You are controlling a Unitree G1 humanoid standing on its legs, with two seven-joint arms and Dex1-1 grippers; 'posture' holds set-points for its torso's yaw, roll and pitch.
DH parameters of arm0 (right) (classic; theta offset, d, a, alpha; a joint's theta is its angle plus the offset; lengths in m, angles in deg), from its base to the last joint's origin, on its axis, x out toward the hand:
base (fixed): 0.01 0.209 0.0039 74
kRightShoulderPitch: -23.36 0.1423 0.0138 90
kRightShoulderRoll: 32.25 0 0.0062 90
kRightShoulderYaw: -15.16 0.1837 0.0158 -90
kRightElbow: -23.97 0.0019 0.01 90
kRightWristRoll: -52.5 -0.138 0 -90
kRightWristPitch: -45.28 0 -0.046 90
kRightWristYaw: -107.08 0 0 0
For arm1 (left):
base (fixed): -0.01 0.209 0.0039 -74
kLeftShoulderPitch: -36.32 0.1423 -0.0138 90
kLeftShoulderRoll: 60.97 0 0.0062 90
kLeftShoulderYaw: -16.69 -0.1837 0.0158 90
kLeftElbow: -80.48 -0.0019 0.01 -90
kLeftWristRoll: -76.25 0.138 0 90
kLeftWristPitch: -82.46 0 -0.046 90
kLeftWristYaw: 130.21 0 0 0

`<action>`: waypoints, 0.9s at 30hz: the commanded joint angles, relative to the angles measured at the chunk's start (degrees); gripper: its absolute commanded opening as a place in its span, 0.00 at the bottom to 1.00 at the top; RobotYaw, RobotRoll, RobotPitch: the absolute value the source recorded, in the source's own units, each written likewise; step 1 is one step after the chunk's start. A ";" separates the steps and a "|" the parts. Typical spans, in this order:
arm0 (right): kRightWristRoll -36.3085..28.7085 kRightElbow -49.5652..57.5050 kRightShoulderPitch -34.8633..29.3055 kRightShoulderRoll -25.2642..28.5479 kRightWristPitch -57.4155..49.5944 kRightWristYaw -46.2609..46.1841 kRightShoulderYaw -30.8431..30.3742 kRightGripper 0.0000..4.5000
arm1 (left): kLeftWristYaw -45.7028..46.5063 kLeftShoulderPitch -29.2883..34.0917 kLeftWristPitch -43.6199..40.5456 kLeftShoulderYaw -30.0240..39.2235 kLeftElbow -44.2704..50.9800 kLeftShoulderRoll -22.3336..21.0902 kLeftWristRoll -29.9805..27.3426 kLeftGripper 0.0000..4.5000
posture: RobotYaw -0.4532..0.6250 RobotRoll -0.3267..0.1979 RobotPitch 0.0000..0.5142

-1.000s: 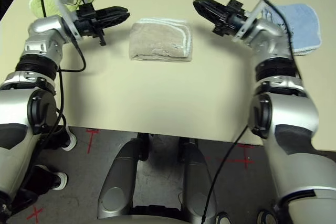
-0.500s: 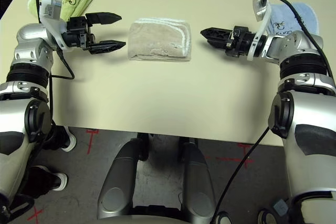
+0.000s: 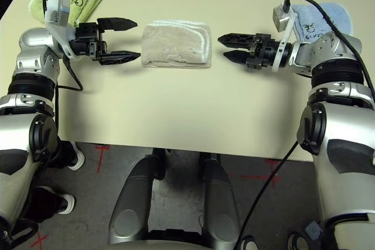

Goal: Fold the towel and set it aside.

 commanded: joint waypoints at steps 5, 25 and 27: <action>-0.93 -2.00 -1.22 -9.52 -1.04 -8.45 1.43 1.00 | -0.26 1.03 -0.24 -1.08 1.52 0.50 -0.56 0.99 | 0.56 0.62 0.73; -1.48 -2.36 2.01 -7.03 5.54 -10.28 2.59 1.00 | 1.98 2.53 -2.98 -1.64 5.11 0.87 -1.96 0.99 | 0.54 0.62 0.71; -1.00 -0.44 1.09 -6.48 6.67 -8.50 1.08 1.00 | 2.15 2.45 -3.12 -1.74 5.14 0.93 -1.98 0.99 | 0.54 0.62 0.71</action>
